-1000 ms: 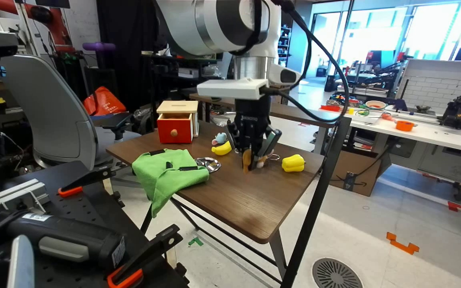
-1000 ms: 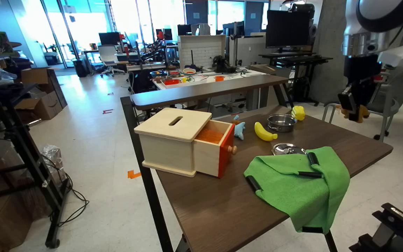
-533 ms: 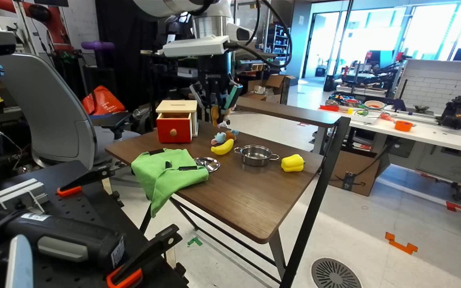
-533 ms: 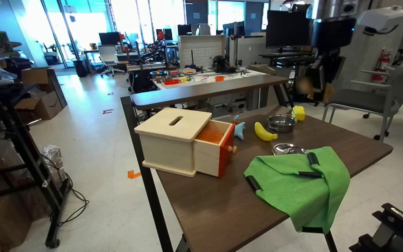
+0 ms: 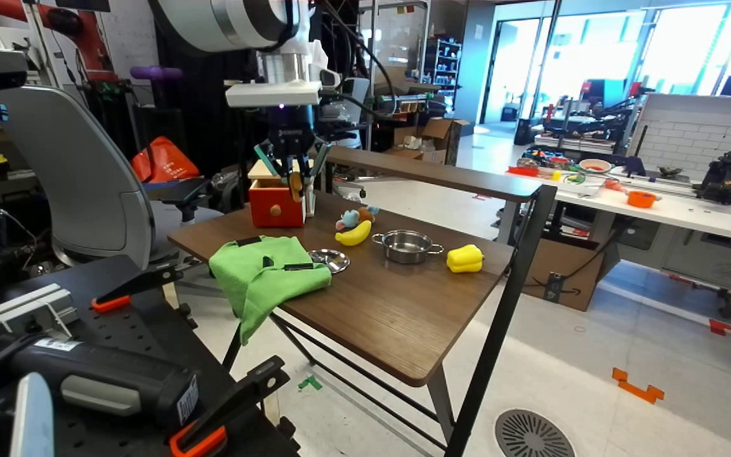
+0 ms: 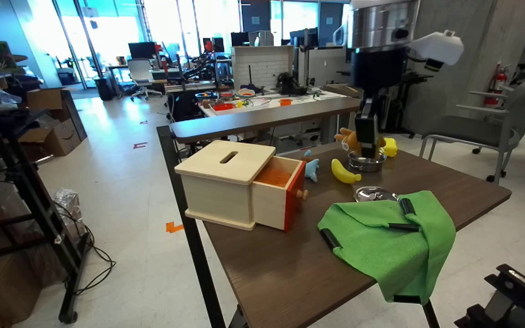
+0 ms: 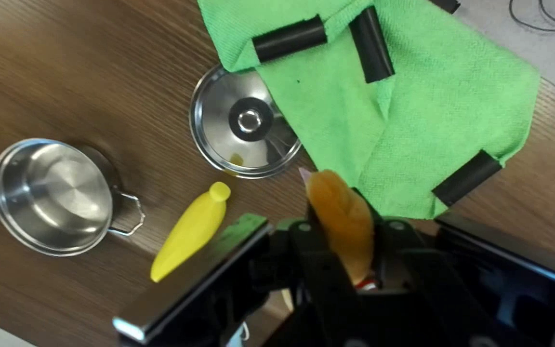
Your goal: Move the doll to the left
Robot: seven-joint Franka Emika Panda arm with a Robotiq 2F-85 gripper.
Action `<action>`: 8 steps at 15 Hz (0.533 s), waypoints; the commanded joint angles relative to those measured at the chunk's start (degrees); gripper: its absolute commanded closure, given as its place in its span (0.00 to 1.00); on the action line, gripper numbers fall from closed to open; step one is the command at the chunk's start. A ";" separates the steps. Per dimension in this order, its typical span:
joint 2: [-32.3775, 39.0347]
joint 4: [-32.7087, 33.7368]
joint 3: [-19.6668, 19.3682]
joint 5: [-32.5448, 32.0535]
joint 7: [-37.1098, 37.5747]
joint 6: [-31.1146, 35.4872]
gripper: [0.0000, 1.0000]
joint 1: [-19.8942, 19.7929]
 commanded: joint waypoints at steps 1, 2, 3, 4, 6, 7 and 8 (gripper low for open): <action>5.85 5.69 0.31 -3.70 -0.72 -2.58 0.96 3.41; 7.18 6.73 0.11 -4.55 -0.14 -3.18 0.96 4.58; 8.13 7.50 0.06 -5.00 0.08 -3.54 0.96 5.44; 9.00 8.24 0.10 -5.34 0.07 -4.14 0.96 6.18; 10.64 9.64 0.09 -6.00 0.24 -4.78 0.96 7.52; 11.42 10.48 0.28 -5.95 0.16 -5.70 0.96 8.07; 12.07 11.07 0.48 -5.85 0.02 -6.24 0.96 8.51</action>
